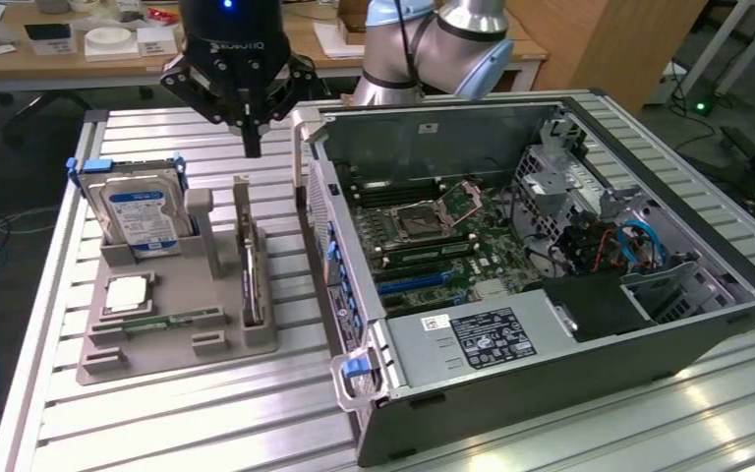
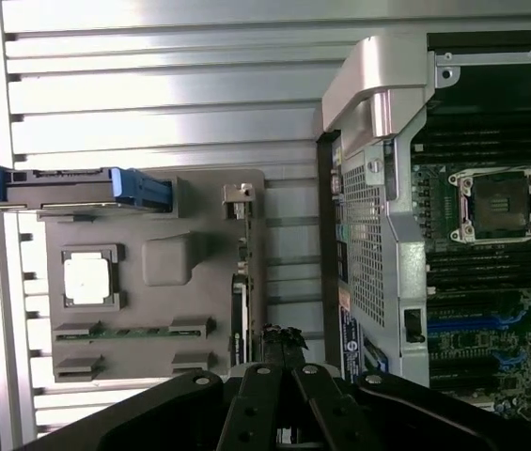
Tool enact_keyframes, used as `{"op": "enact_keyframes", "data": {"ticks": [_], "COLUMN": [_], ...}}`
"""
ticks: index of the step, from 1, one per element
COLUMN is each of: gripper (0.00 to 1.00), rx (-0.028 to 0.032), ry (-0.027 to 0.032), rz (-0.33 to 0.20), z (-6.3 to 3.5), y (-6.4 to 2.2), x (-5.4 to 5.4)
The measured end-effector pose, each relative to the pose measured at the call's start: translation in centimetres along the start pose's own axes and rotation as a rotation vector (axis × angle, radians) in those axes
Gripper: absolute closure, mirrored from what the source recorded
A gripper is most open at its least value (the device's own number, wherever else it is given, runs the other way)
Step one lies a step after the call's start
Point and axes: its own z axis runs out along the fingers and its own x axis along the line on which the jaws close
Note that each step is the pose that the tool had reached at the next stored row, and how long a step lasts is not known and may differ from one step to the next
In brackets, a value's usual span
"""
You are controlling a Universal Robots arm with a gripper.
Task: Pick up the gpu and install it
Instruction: 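Reach for the gpu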
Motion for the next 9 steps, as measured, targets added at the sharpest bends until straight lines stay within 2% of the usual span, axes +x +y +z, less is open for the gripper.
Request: {"op": "enact_keyframes", "data": {"ticks": [9], "gripper": [0.89], "rx": [0.0], "ry": [0.0001], "rz": [0.0], "z": [-0.03], "y": [-0.11], "x": [1.5]}}
